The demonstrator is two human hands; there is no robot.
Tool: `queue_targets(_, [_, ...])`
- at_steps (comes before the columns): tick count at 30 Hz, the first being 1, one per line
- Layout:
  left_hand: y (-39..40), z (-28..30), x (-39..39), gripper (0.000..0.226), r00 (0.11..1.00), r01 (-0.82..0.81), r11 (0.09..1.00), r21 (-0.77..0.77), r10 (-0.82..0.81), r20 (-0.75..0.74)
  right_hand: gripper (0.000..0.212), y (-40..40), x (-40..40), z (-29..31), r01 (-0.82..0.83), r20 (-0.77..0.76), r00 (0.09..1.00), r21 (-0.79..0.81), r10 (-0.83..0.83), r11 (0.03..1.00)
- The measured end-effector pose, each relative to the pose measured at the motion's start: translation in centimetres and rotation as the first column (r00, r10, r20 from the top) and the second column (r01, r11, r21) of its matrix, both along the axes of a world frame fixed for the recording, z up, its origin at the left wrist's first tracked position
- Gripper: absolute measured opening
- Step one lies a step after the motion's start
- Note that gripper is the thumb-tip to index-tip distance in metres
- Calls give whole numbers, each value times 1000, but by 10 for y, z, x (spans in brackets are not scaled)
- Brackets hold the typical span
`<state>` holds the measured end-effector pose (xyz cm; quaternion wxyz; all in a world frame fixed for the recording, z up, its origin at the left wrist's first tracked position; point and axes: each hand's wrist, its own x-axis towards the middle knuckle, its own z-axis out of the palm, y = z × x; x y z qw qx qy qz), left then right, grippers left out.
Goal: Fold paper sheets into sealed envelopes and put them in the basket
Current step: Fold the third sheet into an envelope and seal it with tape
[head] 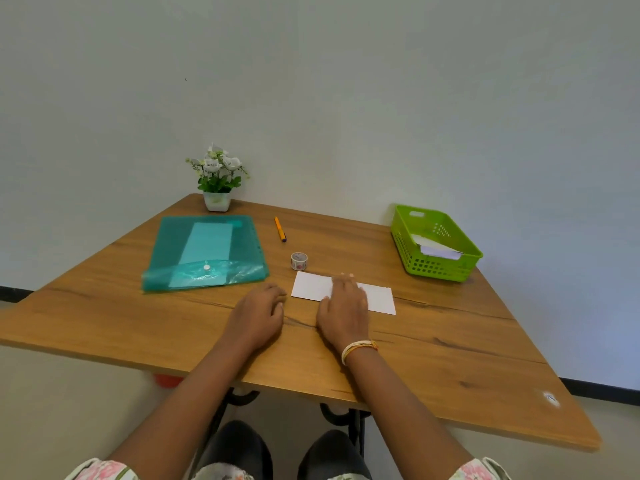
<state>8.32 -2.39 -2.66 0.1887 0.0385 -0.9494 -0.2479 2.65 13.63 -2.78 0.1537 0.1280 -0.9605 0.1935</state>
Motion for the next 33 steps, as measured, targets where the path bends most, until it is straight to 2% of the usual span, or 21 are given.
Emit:
queue_targets(4, [-39, 4, 15, 21, 992, -44, 999, -16, 42, -121, 47, -43, 7, 10, -256, 18, 966, -111, 260, 960])
queue_targets(9, [-79, 3, 26, 18, 964, -141, 987, -75, 119, -239, 44, -93, 1, 29, -405, 11, 913, -60, 407, 912])
queue_targets(12, [-85, 1, 27, 17, 952, -199, 978, -62, 178, -250, 49, -120, -9, 38, -438, 92, 896, 30, 434, 899])
queue_targets(16, [-79, 1, 24, 16, 956, -195, 974, -117, 162, -247, 61, -146, -25, 43, -470, 245, 865, 89, 438, 878])
queue_targets(18, [-80, 1, 25, 19, 949, -202, 971, -127, 162, -272, 57, -153, -30, 42, -478, 273, 857, 102, 437, 873])
queue_targets(22, [-82, 1, 28, 23, 924, -226, 967, -113, 177, -339, 48, -149, -36, 44, -496, 250, 848, 65, 467, 866])
queue_targets(26, [-80, 4, 29, 27, 888, -216, 970, -114, 147, -436, 20, -129, -42, 48, -518, 191, 850, 123, 492, 847])
queue_targets(30, [-79, 4, 34, 31, 843, -249, 969, 1, 217, -492, 21, -100, -39, 39, -481, 93, 877, 188, 472, 856])
queue_targets(33, [-82, 4, 35, 30, 863, -247, 964, 99, 265, -429, 27, -82, -32, 31, -473, 79, 881, 185, 467, 861])
